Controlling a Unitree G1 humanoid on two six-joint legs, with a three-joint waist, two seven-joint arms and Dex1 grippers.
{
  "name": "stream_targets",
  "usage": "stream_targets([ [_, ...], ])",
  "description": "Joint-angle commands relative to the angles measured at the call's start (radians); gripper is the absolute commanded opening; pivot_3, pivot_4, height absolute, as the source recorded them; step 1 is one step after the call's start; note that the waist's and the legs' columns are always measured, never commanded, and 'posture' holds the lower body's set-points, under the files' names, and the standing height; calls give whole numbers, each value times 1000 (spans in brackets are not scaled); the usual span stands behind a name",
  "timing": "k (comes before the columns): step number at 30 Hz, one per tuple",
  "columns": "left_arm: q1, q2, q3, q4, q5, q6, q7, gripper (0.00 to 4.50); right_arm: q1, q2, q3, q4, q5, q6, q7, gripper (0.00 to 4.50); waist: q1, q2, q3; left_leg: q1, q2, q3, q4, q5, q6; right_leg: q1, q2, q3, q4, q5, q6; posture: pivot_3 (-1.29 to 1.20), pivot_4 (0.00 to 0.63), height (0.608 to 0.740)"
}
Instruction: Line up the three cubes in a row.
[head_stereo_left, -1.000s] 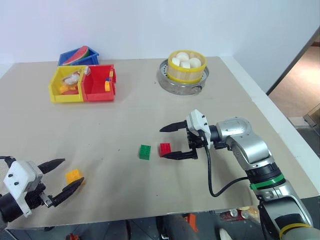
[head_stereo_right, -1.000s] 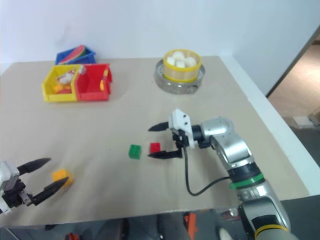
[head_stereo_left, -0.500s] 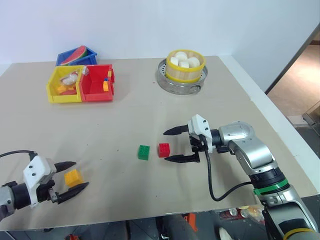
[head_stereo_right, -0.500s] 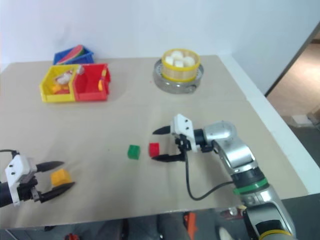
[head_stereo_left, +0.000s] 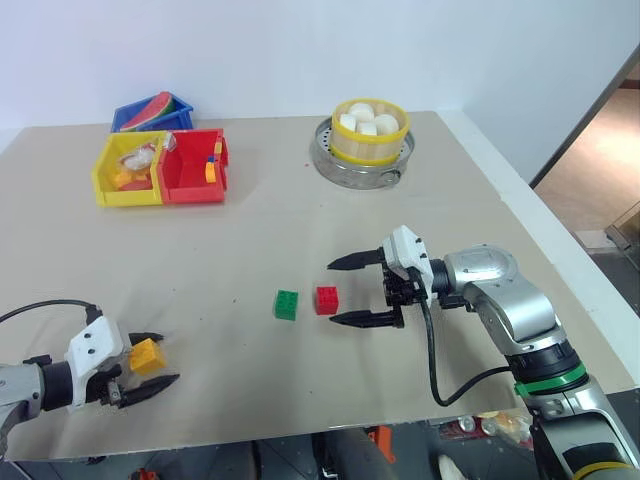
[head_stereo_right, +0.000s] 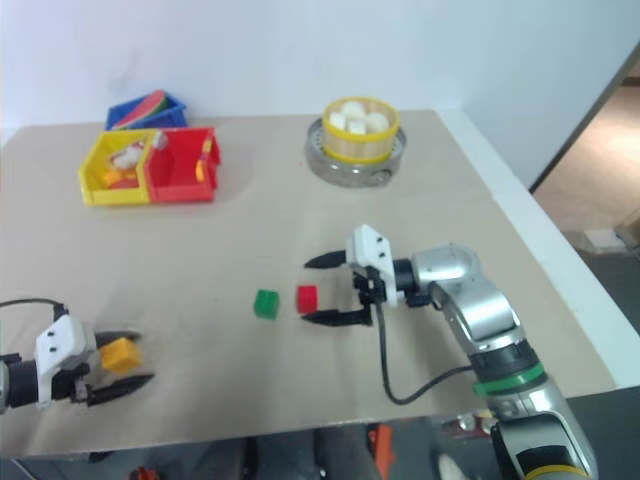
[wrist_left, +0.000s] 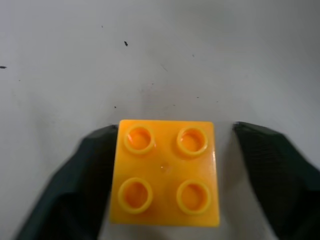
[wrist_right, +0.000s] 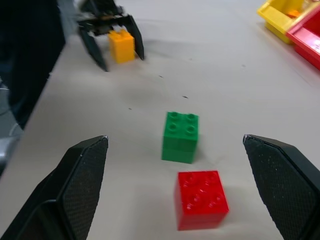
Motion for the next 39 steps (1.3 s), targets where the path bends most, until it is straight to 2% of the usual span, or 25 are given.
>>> stream_targets([
  [1,-2,20,-16,44,43,-7,14,2301,-25,0,-4,-43,25,-23,42,4500,0,1,0,0,0,0,0,0,0,0,0,0,1,0,0,0,150,740],
  [4,-2,23,-29,49,50,-20,15,1371,-35,4,2,-38,19,-31,53,4500,0,2,0,2,1,0,0,0,0,1,0,-1,1,0,0,0,150,740],
  [9,-22,26,-44,33,49,-38,25,1388,-47,9,7,-35,10,-28,47,4500,0,6,-1,2,1,0,0,0,0,1,0,-1,1,0,0,0,150,740],
  [13,-105,55,-88,4,48,-43,-6,1388,-60,12,9,-29,2,-22,34,4500,6,7,0,2,0,0,0,0,0,1,1,-2,1,0,0,0,150,740],
  [17,-294,57,-198,-1,46,7,-30,1388,-75,18,12,-17,-12,-22,16,4500,12,7,0,0,-2,-1,2,2,1,2,0,-3,1,1,1,0,150,740],
  [21,-536,2,-354,89,95,27,-50,1388,-85,28,14,-4,-25,-25,-6,4500,9,7,1,-3,-5,0,2,1,1,1,-1,-2,0,5,8,0,150,740],
  [26,-731,-68,-471,205,127,34,-96,1388,-71,25,10,-1,-39,-38,-19,4500,2,6,1,-4,-5,1,2,-2,3,0,0,1,0,2,10,0,150,740],
  [33,-836,-91,-539,313,144,36,-179,1388,-45,6,-6,-18,-45,-39,-41,4500,3,6,1,-6,-5,-1,3,-4,7,0,0,1,0,-1,8,0,150,740],
  [39,-854,-97,-550,308,134,63,-230,1388,-21,-11,-16,-35,-36,-34,-56,4500,3,6,1,-6,-5,-1,4,-4,7,0,0,0,1,-1,8,0,150,740],
])
